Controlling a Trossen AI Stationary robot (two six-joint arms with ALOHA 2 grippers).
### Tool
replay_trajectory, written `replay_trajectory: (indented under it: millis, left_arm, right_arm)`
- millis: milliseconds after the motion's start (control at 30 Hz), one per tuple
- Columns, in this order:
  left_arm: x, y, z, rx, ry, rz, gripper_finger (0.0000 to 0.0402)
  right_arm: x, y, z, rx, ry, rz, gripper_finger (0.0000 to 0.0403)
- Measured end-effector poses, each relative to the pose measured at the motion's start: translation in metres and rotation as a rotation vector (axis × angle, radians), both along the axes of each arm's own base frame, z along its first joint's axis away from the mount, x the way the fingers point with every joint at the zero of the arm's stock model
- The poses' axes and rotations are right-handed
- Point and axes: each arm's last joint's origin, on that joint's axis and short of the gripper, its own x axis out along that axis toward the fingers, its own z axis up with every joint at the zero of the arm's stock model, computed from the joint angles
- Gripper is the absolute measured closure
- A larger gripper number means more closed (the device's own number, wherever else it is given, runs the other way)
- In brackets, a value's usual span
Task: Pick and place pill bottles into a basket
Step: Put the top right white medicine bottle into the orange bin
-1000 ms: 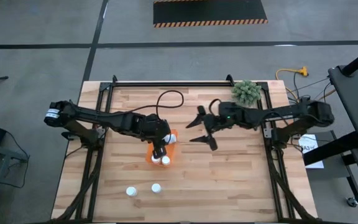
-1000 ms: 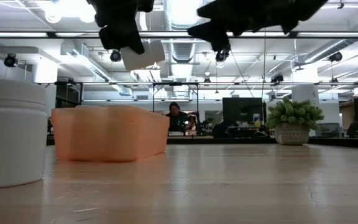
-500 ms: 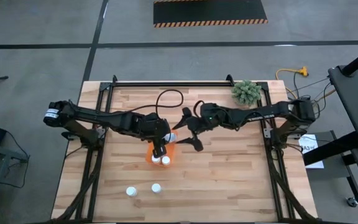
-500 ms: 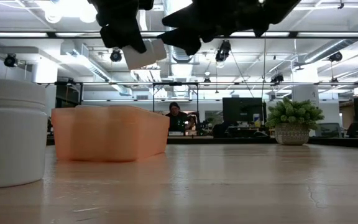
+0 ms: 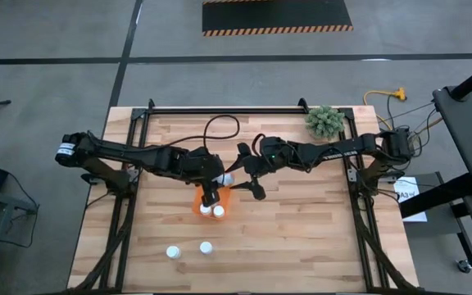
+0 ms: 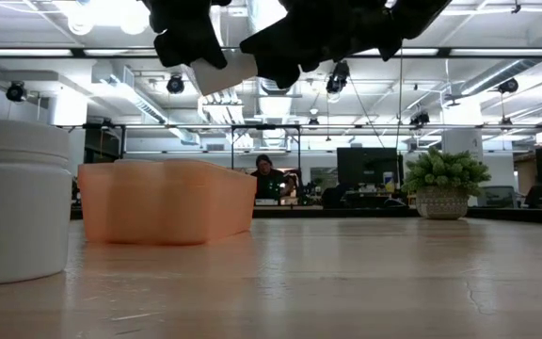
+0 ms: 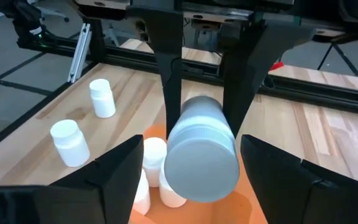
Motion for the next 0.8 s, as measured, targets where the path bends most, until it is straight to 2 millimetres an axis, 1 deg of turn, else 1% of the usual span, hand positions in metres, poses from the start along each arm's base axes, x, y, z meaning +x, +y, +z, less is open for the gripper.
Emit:
replay_trajectory:
  millis: [200, 333, 467, 633, 800]
  left_arm:
    - [0.0016, -0.0003, 0.0011, 0.008, -0.019, -0.014, 0.0278]
    - [0.0015, -0.0004, 0.0012, 0.007, -0.017, -0.013, 0.0279]
    - [0.0012, 0.0001, 0.0005, 0.004, -0.012, -0.002, 0.0264]
    - [0.0013, -0.0001, -0.0005, 0.006, -0.011, -0.008, 0.0248]
    - [0.0017, -0.0003, -0.0025, 0.001, -0.012, -0.009, 0.0244]
  right_arm:
    - [-0.0004, 0.0000, -0.0008, -0.001, 0.006, 0.001, 0.0184]
    - [-0.0004, 0.0000, -0.0008, -0.002, 0.006, -0.001, 0.0219]
    - [-0.0004, -0.0005, -0.0010, -0.006, 0.007, -0.007, 0.0256]
    - [-0.0005, -0.0004, -0.0012, -0.004, 0.009, -0.007, 0.0256]
    - [-0.0017, -0.0003, -0.0014, 0.000, 0.023, -0.005, 0.0256]
